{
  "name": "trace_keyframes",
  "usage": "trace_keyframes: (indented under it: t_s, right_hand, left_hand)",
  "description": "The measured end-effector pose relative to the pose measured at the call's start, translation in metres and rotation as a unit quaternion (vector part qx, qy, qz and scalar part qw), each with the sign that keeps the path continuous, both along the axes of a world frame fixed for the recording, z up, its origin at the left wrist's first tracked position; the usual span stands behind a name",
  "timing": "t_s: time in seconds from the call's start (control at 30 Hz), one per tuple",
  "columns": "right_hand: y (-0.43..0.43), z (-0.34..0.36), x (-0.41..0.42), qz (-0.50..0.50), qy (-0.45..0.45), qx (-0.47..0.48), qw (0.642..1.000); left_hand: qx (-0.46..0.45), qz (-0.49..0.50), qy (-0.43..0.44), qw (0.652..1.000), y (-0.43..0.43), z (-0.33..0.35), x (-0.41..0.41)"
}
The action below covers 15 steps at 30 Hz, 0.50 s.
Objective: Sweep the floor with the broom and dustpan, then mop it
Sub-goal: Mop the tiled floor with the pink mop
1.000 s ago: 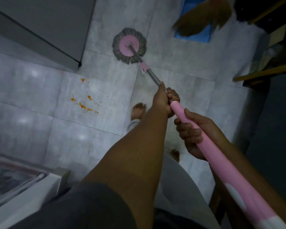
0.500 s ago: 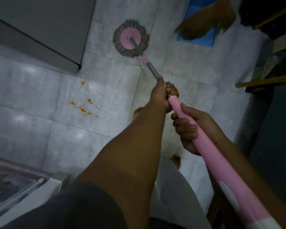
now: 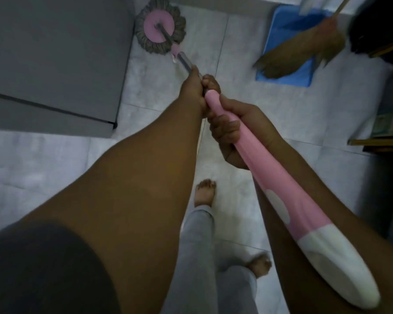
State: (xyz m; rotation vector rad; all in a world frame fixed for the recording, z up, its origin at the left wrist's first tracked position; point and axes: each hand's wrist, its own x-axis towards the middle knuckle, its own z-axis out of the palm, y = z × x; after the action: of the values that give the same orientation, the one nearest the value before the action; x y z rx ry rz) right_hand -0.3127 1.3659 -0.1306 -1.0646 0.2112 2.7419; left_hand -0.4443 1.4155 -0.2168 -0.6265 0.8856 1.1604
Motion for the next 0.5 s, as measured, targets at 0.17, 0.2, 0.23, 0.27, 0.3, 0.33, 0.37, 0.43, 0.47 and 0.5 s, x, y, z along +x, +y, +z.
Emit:
trace_keyframes:
  t_s: [0.17, 0.2, 0.23, 0.27, 0.3, 0.33, 0.37, 0.43, 0.47, 0.5]
  right_hand:
    - [-0.005, -0.002, 0.006, -0.012, 0.011, -0.006, 1.000]
    - [-0.011, -0.001, 0.011, -0.011, 0.006, -0.005, 1.000]
    - [-0.019, 0.001, 0.017, -0.011, 0.001, -0.004, 1.000]
    - [-0.029, 0.003, 0.023, -0.013, -0.002, -0.005, 1.000]
    - [-0.041, 0.005, 0.031, -0.016, -0.003, -0.005, 1.000]
    - [-0.054, 0.008, 0.039, -0.019, -0.005, -0.005, 1.000]
    - [-0.069, 0.011, 0.049, -0.023, -0.006, -0.007, 1.000]
    - [-0.105, 0.016, 0.071, -0.033, -0.007, -0.007, 0.999]
    - [-0.124, 0.018, 0.084, -0.038, -0.009, -0.007, 0.999]
    - [-0.145, 0.022, 0.098, -0.044, -0.011, -0.013, 0.999]
  left_hand:
    - [0.014, 0.016, -0.004, 1.000, -0.006, 0.001, 0.005]
    - [0.016, 0.015, -0.002, 1.000, -0.012, 0.002, 0.010]
    - [0.017, 0.011, -0.002, 1.000, -0.020, 0.002, 0.016]
    - [0.017, 0.005, -0.003, 1.000, -0.029, 0.003, 0.023]
    - [0.016, -0.002, -0.004, 1.000, -0.040, 0.005, 0.031]
    - [0.013, -0.008, -0.004, 1.000, -0.051, 0.006, 0.040]
    - [0.009, -0.013, -0.002, 1.000, -0.065, 0.007, 0.051]
    - [0.004, -0.025, 0.003, 1.000, -0.097, 0.008, 0.074]
    - [0.002, -0.035, 0.005, 0.999, -0.115, 0.009, 0.088]
    - [0.000, -0.049, 0.007, 0.999, -0.135, 0.011, 0.103]
